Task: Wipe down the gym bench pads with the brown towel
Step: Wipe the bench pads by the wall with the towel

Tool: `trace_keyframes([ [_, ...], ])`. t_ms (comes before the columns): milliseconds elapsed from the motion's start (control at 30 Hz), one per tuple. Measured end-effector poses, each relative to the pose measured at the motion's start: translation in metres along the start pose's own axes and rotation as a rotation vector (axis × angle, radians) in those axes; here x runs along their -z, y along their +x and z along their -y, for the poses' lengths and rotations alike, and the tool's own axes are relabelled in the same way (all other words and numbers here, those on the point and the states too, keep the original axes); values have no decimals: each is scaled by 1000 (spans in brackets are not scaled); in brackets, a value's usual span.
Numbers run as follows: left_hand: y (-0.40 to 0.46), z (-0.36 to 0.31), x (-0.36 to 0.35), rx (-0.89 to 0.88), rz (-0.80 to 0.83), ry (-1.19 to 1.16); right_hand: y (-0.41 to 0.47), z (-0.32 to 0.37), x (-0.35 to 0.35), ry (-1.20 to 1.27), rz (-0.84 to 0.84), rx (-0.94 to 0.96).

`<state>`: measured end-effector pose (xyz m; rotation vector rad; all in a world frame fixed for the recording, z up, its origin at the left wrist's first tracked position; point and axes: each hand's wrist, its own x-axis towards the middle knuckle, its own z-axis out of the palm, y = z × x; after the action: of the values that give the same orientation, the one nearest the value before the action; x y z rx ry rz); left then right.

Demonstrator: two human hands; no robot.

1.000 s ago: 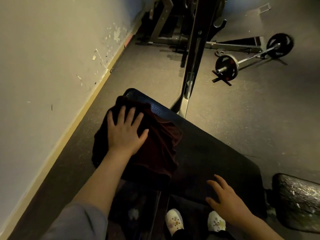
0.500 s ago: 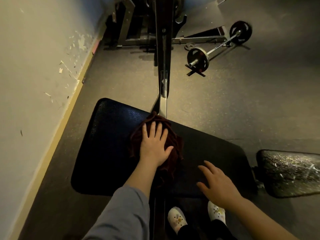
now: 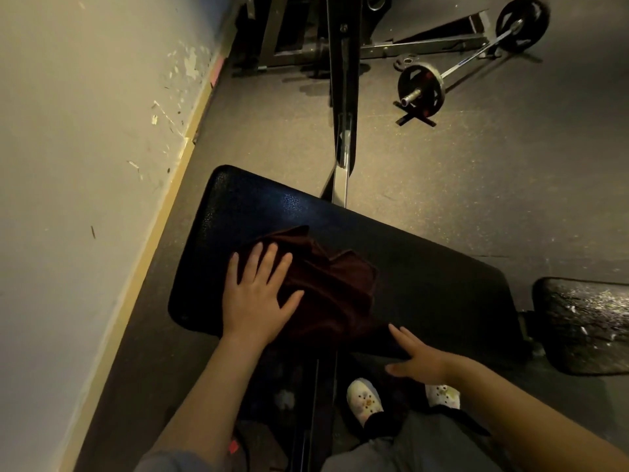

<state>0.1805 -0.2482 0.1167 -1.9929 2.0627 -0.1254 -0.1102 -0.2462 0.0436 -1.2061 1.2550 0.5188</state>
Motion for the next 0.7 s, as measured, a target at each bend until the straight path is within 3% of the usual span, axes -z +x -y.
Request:
trace_keyframes([
  [233,19,-20,9,136,40,79,1,-4,0,-181,18,-4],
  [533,75,-111,-18,-151,102,60,13,-15,-2,-358,-5,53],
  [700,58,-111,-27,-269,112,90,13,-22,-12,-509,-120,56],
])
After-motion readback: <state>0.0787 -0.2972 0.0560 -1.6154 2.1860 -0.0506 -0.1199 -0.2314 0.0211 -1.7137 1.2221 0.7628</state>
